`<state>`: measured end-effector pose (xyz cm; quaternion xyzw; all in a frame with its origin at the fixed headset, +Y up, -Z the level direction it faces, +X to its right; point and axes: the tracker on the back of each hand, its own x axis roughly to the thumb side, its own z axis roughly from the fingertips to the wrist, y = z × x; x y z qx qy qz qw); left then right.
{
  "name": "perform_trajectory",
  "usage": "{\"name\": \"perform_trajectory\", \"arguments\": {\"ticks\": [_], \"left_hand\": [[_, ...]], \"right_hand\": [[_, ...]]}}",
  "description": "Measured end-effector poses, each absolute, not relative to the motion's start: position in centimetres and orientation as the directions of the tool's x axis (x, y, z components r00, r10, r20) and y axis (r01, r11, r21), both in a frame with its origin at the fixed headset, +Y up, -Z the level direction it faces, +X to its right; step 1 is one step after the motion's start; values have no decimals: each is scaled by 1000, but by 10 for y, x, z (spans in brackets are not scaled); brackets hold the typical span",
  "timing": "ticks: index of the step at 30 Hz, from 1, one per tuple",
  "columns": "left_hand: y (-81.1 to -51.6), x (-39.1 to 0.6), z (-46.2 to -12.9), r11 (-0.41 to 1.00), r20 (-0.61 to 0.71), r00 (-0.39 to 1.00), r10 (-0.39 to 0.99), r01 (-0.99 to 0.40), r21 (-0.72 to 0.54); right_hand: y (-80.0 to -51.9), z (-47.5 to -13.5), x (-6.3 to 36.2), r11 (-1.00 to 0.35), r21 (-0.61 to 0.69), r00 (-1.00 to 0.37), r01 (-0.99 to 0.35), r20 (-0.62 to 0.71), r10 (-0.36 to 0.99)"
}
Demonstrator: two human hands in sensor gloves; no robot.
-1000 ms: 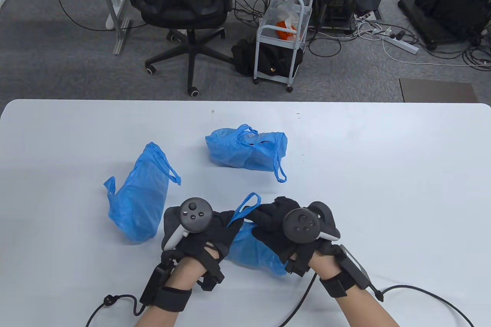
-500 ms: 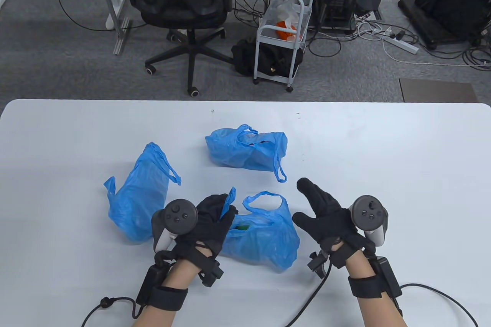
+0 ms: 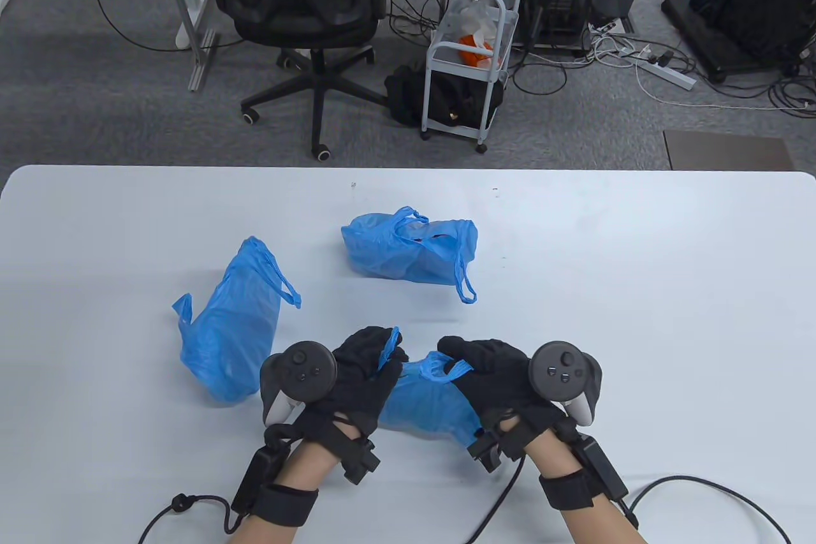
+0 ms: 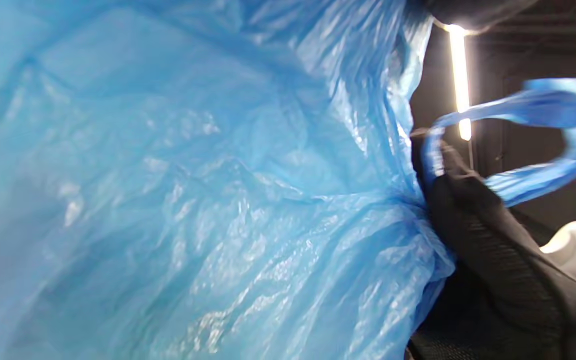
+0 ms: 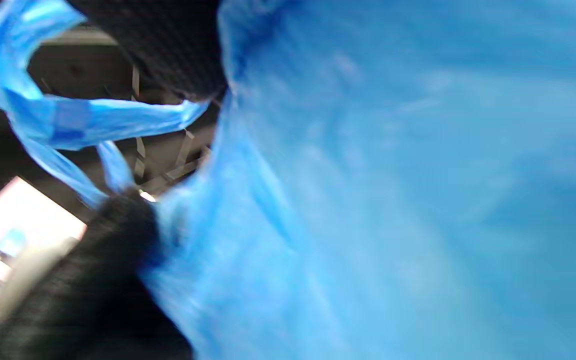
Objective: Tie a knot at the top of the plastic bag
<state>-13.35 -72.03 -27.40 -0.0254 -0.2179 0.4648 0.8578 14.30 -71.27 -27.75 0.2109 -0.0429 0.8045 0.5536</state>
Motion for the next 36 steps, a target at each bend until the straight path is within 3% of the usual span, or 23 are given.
{"name": "perform_trajectory", "arguments": {"ticks": [6,13,19,28,33,36], "left_hand": [[-717,-132,-274,534,377,432,819,-814,-228],[-721,-131,-275,453,377,339,862,-850,-270],[-722,-136,-277,437,368,329,870,-860,-265],[-719,-149,-280,415,346,328,879,-884,-215],[-721,-144,-279,451,355,360,863,-865,-220],[-717,-138,-276,535,398,429,811,-819,-206]], "right_hand": [[-719,-283,153,-35,240,61,-970,381,923],[-718,-283,162,-12,213,70,-977,371,926],[-719,-284,163,-155,195,-76,-968,364,928],[-704,-281,176,17,173,90,-985,421,903],[-703,-278,168,-179,138,-101,-974,444,890],[-707,-275,152,-394,239,-252,-887,465,849]]}}
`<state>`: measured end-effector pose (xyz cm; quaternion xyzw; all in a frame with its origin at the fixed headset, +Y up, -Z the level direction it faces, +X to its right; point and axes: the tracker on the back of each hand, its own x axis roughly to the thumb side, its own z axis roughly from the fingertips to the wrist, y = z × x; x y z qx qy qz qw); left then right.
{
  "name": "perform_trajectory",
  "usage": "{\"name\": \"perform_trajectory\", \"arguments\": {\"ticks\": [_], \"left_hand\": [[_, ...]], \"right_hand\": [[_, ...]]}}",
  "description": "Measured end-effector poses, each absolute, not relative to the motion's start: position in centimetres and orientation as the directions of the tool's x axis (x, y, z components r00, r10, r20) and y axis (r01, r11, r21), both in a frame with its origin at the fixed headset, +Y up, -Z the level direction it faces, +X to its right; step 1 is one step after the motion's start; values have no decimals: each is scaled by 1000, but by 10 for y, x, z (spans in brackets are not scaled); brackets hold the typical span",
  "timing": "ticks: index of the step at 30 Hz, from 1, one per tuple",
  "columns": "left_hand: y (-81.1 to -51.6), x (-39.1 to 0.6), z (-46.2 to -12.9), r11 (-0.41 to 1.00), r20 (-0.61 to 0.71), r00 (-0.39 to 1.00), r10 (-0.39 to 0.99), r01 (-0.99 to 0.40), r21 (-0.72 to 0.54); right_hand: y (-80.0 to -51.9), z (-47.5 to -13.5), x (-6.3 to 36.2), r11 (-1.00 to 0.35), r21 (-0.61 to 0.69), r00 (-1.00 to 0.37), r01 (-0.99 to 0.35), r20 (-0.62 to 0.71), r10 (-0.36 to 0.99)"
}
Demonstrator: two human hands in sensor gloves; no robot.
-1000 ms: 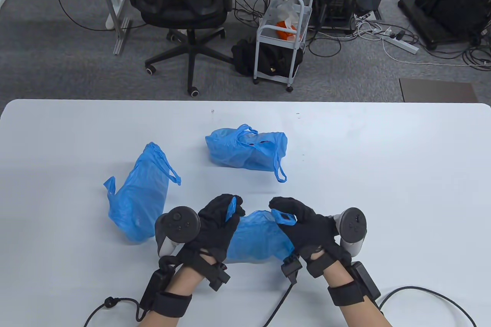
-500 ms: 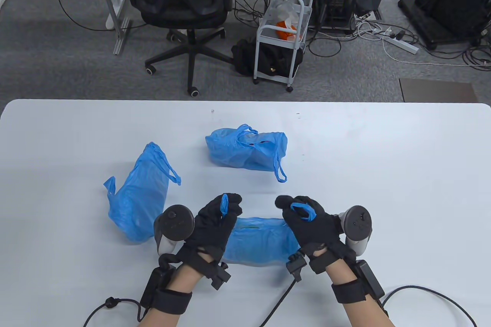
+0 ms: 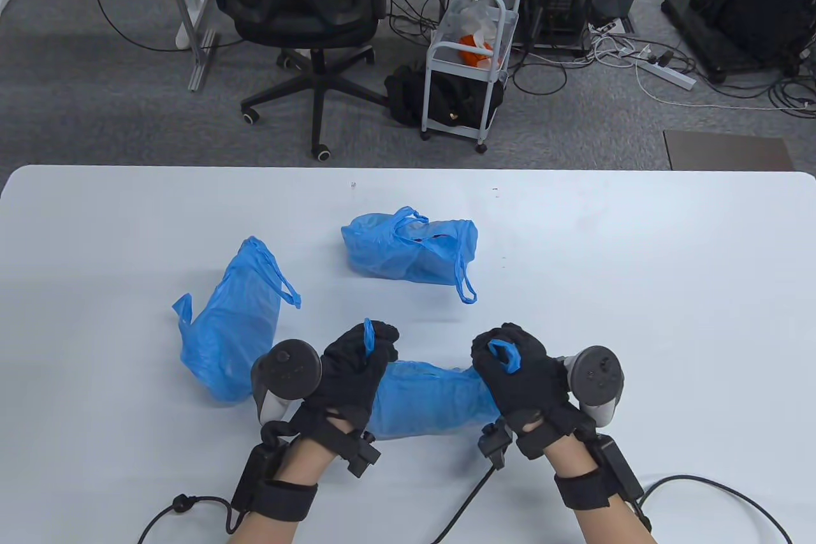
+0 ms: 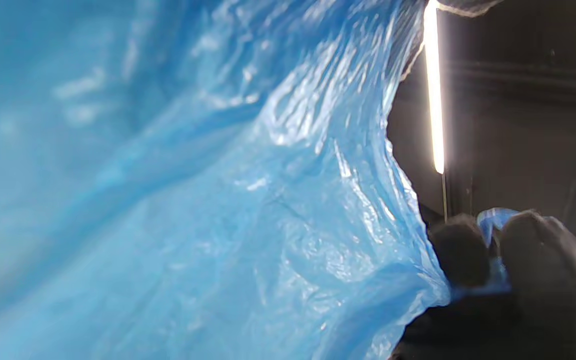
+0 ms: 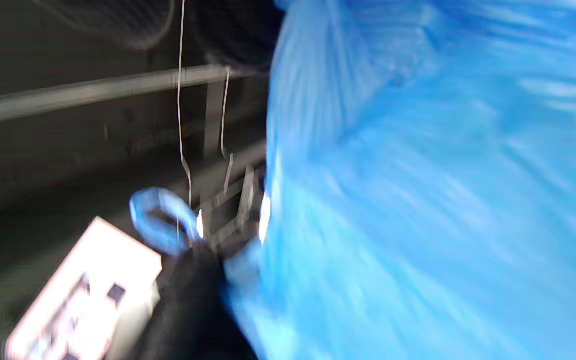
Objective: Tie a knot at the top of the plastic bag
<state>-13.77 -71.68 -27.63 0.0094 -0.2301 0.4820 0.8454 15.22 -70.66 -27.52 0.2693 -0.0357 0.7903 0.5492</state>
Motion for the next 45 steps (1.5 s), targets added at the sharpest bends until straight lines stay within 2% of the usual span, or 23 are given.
{"name": "perform_trajectory", "arguments": {"ticks": [1,3,5,8,10,12,16,19,25,31,35,38,41,45], "left_hand": [[-715,-135,-275,562,415,450,791,-802,-201],[-715,-131,-273,583,430,463,775,-786,-205],[-715,-128,-272,591,438,465,769,-779,-210],[-716,-123,-270,641,467,500,729,-738,-210],[-713,-115,-266,727,527,556,643,-658,-194],[-711,-109,-260,775,564,583,585,-606,-177],[-704,-101,-250,834,623,608,492,-534,-138],[-705,-97,-250,863,617,645,451,-490,-119],[-712,-93,-254,923,577,735,355,-374,-92],[-715,-86,-254,950,553,780,292,-305,-71],[-716,-74,-249,982,564,809,166,-189,-18],[-718,-69,-248,976,585,785,202,-211,-54],[-717,-80,-252,959,574,773,269,-268,-88],[-715,-111,-266,825,506,674,539,-543,-156]], "right_hand": [[-707,-275,145,-454,317,-268,-832,487,831],[-709,-271,136,-517,349,-317,-781,491,811],[-708,-269,132,-535,273,-347,-800,516,783],[-704,-269,131,-532,264,-330,-805,546,770],[-704,-268,128,-559,288,-314,-777,593,742],[-705,-267,127,-571,253,-338,-781,597,727],[-713,-269,125,-618,192,-457,-762,516,724],[-721,-273,122,-671,234,-539,-704,438,719],[-724,-272,119,-737,289,-604,-612,431,670],[-728,-272,118,-713,361,-561,-601,445,698],[-730,-272,118,-702,333,-544,-629,456,704],[-730,-273,121,-678,269,-534,-684,448,717],[-730,-274,124,-653,282,-506,-703,446,738],[-728,-273,122,-652,292,-483,-700,479,733]]}}
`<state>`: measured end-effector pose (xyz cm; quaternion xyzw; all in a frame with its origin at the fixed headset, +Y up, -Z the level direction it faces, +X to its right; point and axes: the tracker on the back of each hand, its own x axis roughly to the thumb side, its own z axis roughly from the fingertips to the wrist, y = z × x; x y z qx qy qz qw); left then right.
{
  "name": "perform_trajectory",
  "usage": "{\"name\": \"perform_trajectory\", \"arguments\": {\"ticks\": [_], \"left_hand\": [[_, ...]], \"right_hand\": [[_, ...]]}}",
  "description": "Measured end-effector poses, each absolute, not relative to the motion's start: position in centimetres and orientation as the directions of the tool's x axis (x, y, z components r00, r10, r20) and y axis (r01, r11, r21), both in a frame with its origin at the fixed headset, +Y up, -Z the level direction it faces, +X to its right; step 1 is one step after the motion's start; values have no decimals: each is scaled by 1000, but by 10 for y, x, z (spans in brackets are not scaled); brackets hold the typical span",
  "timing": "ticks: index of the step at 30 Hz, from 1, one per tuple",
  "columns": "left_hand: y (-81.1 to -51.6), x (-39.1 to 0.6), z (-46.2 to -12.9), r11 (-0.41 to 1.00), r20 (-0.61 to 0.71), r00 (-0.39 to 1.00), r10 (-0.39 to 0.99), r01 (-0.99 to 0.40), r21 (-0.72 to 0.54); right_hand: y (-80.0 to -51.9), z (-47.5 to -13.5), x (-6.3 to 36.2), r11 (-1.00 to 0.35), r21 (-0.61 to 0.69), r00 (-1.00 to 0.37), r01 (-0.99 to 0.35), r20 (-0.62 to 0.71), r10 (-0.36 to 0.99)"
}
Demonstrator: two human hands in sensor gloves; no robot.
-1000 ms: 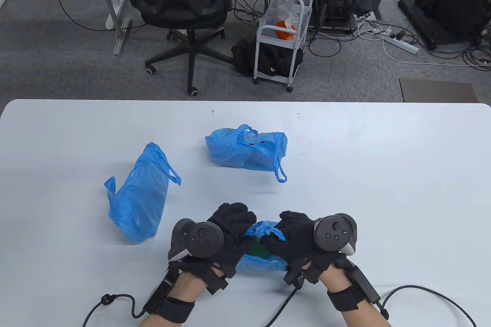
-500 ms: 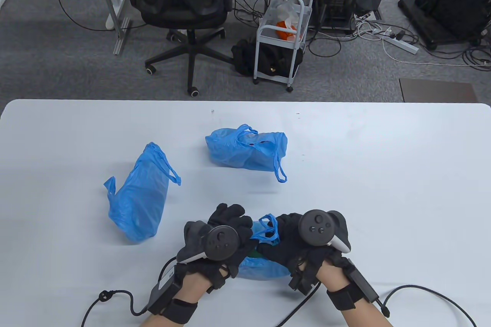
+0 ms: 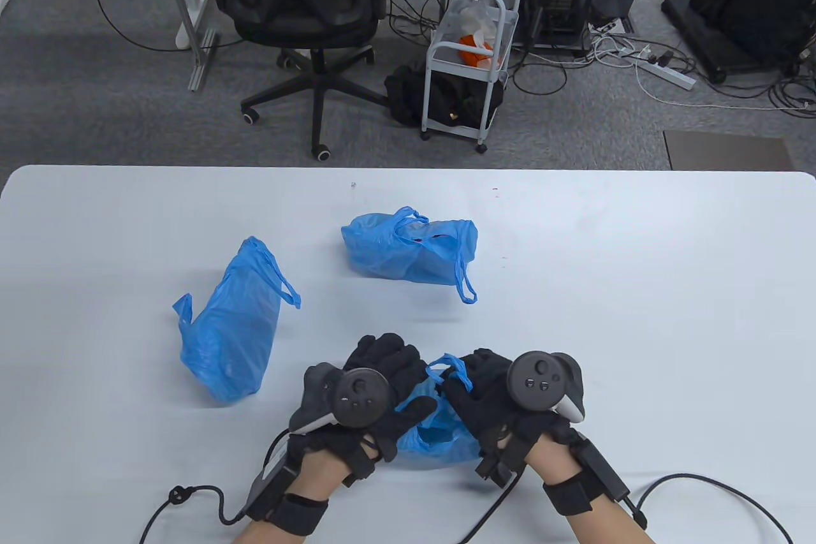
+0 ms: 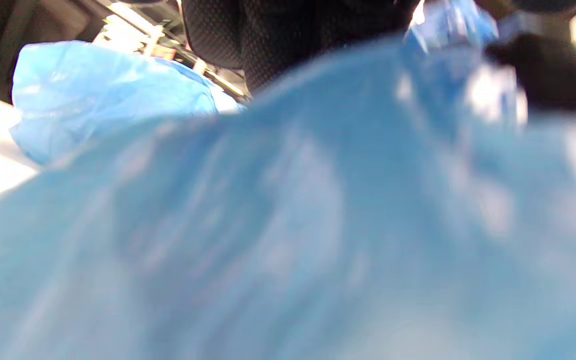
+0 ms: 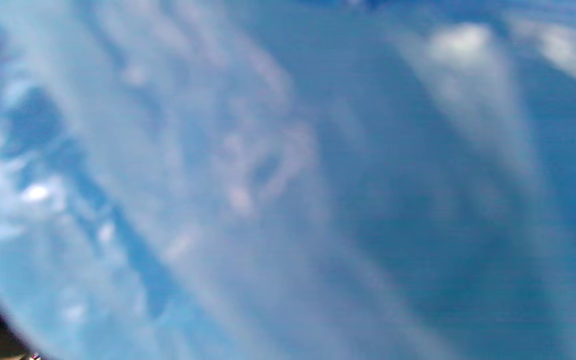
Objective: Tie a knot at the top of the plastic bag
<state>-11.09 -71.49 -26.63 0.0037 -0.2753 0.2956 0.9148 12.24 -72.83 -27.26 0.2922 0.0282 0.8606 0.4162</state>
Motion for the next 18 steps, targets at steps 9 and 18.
{"name": "perform_trajectory", "arguments": {"ticks": [9,18], "left_hand": [[-718,-84,-261,691,500,508,702,-656,-304],[-720,-103,-262,659,428,528,733,-705,-260]], "right_hand": [[-726,-263,107,-713,316,-477,-625,569,670],[-728,-270,121,-628,328,-427,-706,510,747]]}}
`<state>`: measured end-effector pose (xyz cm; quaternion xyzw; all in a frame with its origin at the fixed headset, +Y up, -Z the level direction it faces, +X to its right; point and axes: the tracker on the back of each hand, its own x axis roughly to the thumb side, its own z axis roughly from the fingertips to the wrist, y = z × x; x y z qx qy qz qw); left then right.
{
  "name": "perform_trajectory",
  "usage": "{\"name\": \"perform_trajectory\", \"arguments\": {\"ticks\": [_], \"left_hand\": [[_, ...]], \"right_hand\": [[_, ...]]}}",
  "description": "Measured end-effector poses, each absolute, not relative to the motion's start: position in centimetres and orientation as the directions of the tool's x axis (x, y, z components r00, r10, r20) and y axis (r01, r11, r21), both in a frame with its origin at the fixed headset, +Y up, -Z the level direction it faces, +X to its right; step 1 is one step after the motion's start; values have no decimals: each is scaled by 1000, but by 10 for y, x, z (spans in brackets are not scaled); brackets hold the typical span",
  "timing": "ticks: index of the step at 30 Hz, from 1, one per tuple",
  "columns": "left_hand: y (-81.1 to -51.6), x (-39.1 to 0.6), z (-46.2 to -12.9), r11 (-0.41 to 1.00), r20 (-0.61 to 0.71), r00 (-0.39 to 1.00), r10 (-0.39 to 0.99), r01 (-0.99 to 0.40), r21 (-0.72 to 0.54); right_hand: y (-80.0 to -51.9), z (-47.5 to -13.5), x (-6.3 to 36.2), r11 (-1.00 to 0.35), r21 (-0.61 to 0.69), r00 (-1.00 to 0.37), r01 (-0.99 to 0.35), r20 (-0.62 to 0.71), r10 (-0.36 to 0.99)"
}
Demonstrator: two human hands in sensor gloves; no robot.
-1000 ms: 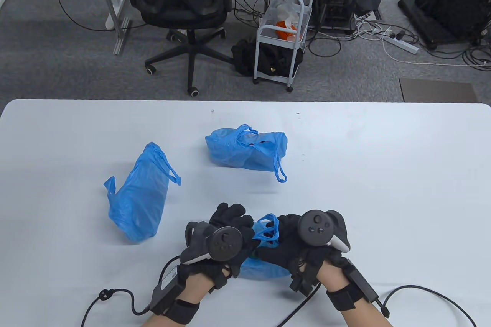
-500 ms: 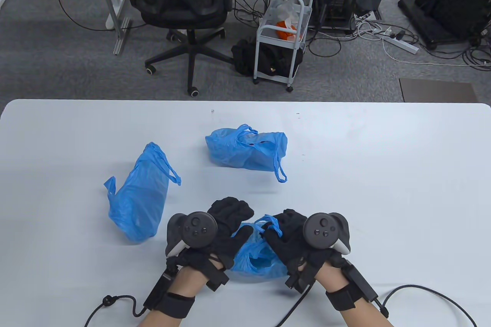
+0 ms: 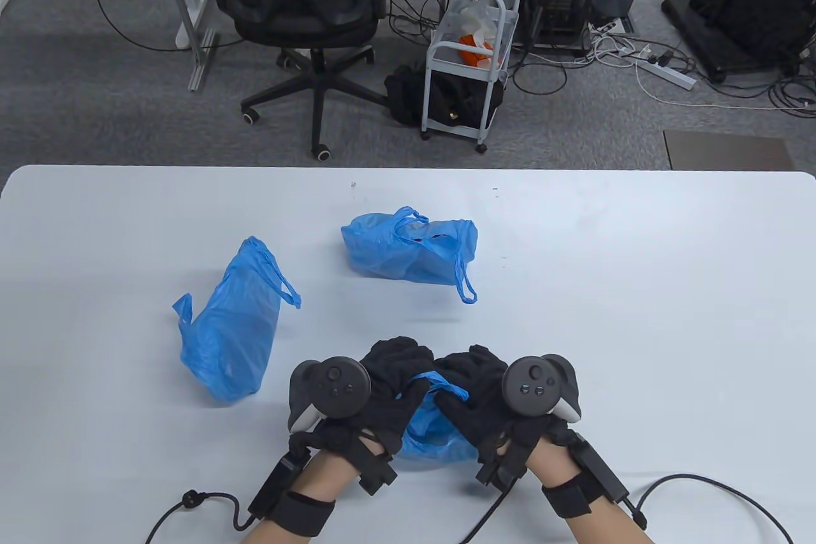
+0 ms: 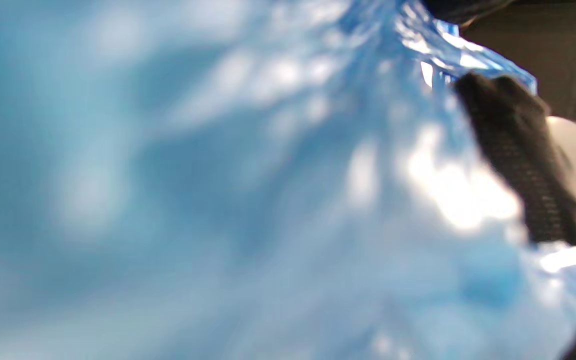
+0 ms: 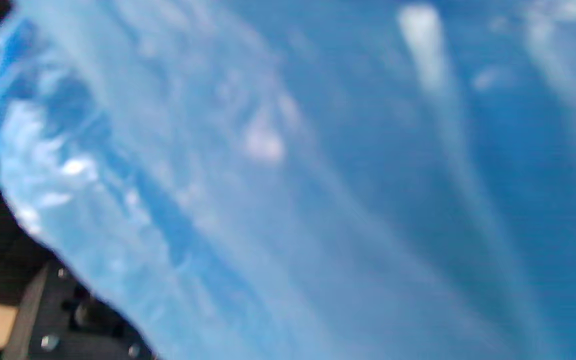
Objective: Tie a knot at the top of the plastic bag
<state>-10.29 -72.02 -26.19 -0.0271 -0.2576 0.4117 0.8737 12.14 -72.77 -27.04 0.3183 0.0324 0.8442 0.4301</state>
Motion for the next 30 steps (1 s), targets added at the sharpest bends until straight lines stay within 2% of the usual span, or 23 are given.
{"name": "perform_trajectory", "arguments": {"ticks": [3,8,22,28,30], "left_hand": [[-722,-104,-261,597,401,473,784,-750,-284],[-726,-105,-262,604,351,506,788,-745,-282],[-740,-89,-267,673,374,567,734,-680,-290],[-745,-98,-277,649,321,568,758,-707,-283],[-748,-103,-280,632,295,561,773,-721,-284]], "right_hand": [[-728,-273,128,-565,326,-375,-758,490,787],[-731,-277,136,-433,300,-285,-850,428,857],[-729,-275,136,-479,184,-387,-858,382,839],[-734,-281,149,-295,223,-245,-929,227,943],[-729,-280,155,-239,169,-194,-956,242,950]]}}
